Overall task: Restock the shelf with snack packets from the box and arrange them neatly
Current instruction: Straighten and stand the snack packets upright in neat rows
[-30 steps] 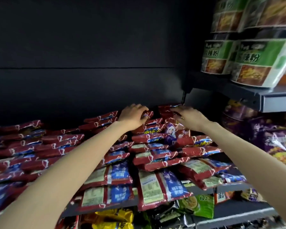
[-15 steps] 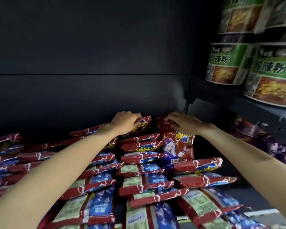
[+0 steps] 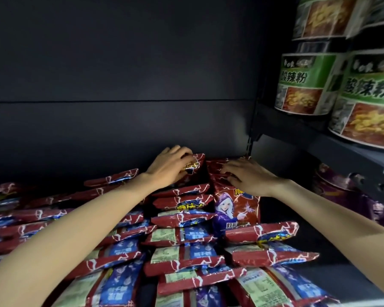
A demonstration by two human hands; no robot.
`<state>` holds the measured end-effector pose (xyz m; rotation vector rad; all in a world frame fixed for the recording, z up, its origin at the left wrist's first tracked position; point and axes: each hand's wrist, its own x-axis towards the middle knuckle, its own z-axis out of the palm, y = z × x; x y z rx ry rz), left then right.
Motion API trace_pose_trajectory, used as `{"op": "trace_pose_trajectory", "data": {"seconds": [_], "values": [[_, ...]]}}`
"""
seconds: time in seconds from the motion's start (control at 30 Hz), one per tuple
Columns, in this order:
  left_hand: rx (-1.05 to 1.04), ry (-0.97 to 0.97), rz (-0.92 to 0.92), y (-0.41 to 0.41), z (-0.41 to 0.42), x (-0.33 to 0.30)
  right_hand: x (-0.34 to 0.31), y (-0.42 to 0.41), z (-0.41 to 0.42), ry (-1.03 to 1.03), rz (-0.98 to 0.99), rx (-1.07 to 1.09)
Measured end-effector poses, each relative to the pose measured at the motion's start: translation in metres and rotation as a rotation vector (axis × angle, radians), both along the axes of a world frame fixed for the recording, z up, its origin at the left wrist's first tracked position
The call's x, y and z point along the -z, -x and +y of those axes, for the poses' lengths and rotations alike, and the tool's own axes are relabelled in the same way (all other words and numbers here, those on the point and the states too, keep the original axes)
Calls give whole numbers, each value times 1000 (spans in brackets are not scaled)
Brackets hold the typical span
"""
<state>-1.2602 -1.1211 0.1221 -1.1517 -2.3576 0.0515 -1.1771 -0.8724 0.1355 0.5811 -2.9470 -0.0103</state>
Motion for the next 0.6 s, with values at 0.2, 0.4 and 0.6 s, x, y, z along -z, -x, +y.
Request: {"op": "trace_pose_trajectory", "data": {"seconds": [0.2, 0.4, 0.6], "values": [[-116, -20, -201, -9, -10, -3, -2, 3, -6, 288, -83, 59], [-177, -77, -346, -3, -8, -4, -12, -12, -12, 290, -196, 28], [-48, -162, -465, 0, 13, 3, -19, -14, -17, 269, -141, 116]]}}
